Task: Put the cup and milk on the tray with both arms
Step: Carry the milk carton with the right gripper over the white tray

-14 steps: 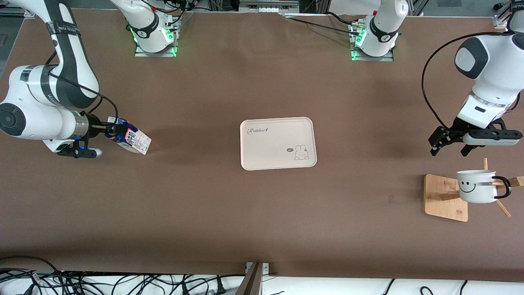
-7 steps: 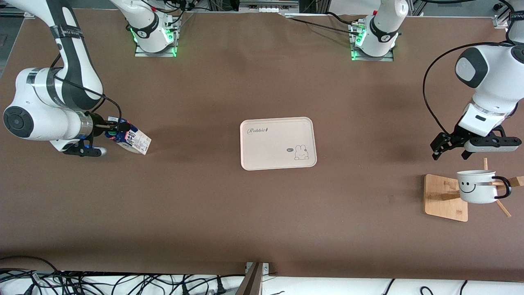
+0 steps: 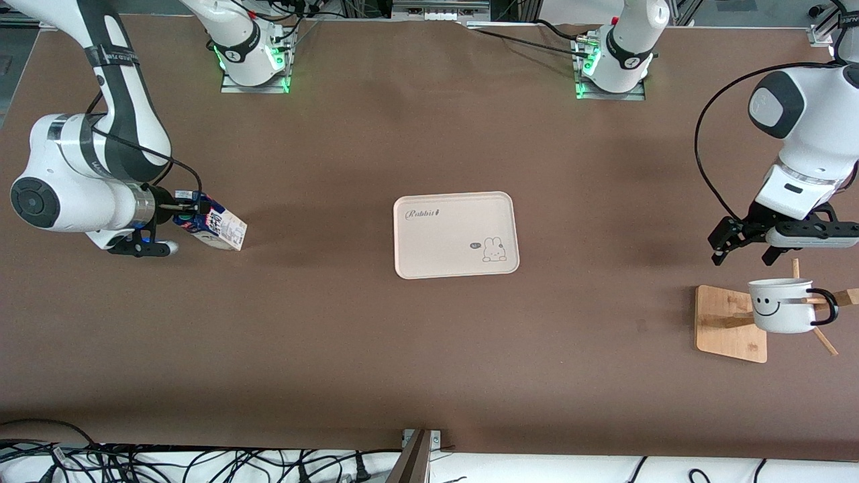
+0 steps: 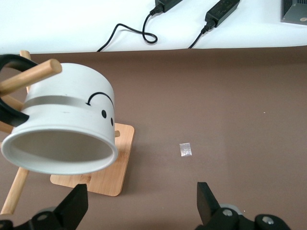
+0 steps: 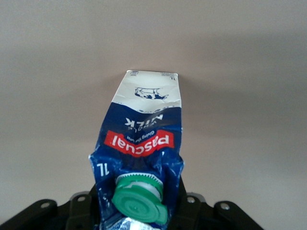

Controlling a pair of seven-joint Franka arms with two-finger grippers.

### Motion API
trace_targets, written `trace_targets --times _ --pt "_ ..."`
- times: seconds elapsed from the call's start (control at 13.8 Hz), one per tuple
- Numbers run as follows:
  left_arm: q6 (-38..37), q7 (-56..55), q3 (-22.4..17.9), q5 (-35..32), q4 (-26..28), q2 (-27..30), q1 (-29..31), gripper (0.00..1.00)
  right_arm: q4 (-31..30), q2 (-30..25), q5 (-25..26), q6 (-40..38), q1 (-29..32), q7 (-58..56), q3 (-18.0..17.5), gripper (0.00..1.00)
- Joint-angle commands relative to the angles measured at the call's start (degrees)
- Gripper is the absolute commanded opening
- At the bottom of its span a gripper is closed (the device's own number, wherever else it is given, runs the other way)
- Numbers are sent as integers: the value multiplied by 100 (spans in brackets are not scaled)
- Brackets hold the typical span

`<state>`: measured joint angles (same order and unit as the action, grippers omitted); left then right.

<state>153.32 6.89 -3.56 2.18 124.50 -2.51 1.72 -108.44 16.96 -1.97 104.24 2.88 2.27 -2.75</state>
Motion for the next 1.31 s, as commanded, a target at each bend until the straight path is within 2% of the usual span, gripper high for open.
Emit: trace_targets --times 0.0,0.22,0.44,0.65,1.02,1.23 --pt "31 23 -40 -33 4 145 -92 100 -19 -79 -49 35 72 -122 -59 57" --pt "521 23 -40 -33 65 93 -93 100 95 -254 -40 -18 72 -315 -198 57" --pt "689 23 -40 -94 65 -65 -93 100 366 -465 -40 -123 64 -315 -365 57" --pt "743 6 -40 -95 65 -180 -93 100 1007 -545 -58 -413 -102 -105 -743 57" --pt "752 6 -49 -86 -180 -461 -93 100 1860 -274 -32 -379 -1481 834 -736 57" --pt "752 6 -110 -104 -312 -584 -92 100 2431 104 -40 -396 -2140 1362 -569 57"
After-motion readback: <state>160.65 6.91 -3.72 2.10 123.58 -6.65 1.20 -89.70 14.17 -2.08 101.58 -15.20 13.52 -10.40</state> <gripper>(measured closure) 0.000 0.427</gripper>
